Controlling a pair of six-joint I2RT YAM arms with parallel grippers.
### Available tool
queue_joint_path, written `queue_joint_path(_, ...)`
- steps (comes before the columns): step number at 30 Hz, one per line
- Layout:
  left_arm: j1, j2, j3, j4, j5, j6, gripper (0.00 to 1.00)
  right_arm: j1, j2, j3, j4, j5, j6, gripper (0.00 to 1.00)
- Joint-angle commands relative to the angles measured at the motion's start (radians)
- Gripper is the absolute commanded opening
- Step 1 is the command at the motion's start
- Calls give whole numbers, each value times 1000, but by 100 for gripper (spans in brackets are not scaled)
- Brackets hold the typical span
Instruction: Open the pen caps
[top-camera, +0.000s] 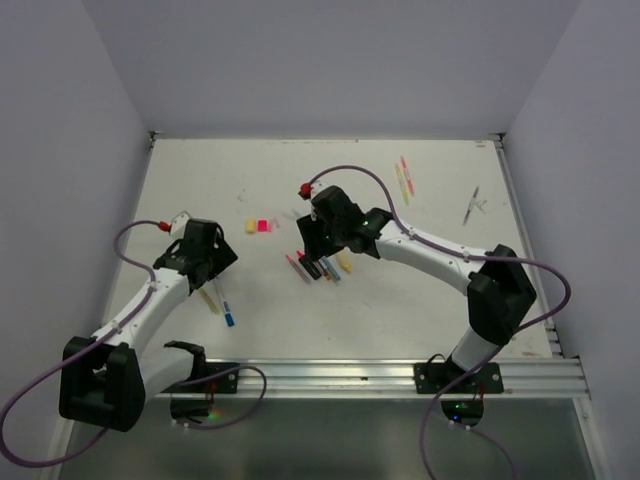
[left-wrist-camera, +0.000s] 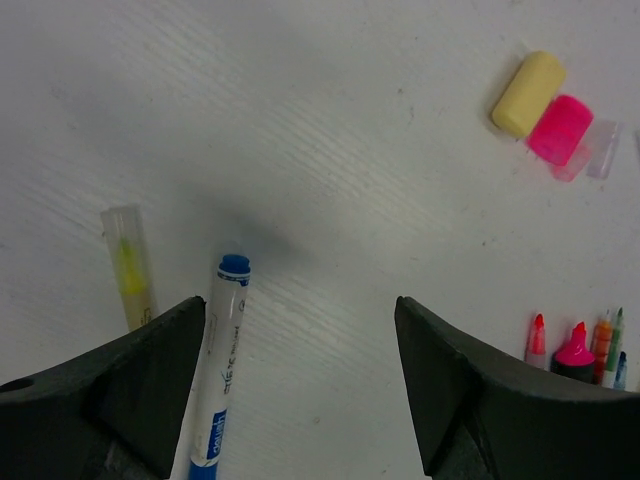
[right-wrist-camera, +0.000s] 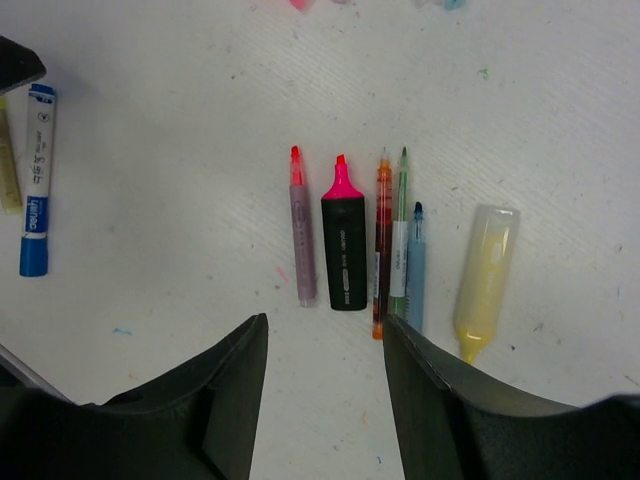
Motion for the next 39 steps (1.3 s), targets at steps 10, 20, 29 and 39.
queue_joint_path(10, 1, 62, -100, 88, 20, -23, 76, -2, -90, -80, 66, -21, 16, 53)
queue_joint_path(20, -20, 141, -84, 116, 20, 2, 59, 0, -117, -86, 71, 29, 6, 53)
queue_joint_path(29, -64, 200, -72, 113, -26, -7, 29, 0, -153, -103, 76, 74, -7, 53)
queue_joint_path(39, -106, 170, -9, 187, 69, 61, 0, -31, -176, -107, 51, 151, 32, 74)
